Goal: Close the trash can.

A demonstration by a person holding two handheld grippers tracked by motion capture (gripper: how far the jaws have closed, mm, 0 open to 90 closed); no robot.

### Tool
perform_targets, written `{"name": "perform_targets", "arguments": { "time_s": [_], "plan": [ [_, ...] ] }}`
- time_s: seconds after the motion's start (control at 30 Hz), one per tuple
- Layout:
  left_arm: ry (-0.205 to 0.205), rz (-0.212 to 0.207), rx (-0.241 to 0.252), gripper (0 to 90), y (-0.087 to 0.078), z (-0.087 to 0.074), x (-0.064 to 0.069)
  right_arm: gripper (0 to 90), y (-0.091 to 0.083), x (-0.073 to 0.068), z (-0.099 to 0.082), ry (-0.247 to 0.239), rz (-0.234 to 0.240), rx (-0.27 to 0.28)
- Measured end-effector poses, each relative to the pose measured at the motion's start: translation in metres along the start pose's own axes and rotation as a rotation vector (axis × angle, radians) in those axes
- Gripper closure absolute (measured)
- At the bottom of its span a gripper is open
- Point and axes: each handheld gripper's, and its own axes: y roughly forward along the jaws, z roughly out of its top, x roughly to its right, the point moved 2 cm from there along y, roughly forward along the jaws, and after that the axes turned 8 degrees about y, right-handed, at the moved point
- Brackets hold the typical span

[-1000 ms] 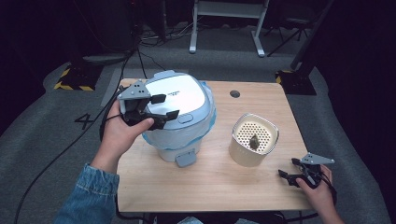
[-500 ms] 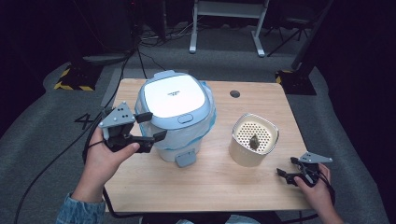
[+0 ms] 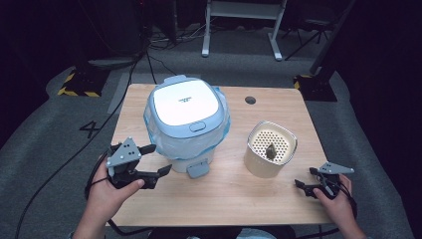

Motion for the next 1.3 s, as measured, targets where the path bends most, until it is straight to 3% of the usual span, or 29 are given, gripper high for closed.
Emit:
{"name": "perform_targets", "arguments": {
  "time_s": [0.2,0.47,0.83,1.03,1.3],
  "plan": [
    [-0.002,-0.009,-0.042,22.6,0.015,-0.023,0.005,14.6,0.000,0.000,0.000,0.000,0.000,0.000],
    [-0.049,0.000,-0.085,22.3,0.029,-0.049,0.009,14.6,0.000,0.000,0.000,0.000,0.000,0.000],
    [-0.098,-0.034,-0.183,22.6,0.064,-0.088,0.014,14.6,0.000,0.000,0.000,0.000,0.000,0.000],
    [-0.092,-0.019,-0.263,22.1,0.080,-0.103,0.015,14.5,0.000,0.000,0.000,0.000,0.000,0.000],
    [-0.083,0.025,-0.323,21.5,0.093,-0.116,0.017,14.6,0.000,0.000,0.000,0.000,0.000,0.000]
  ]
}}
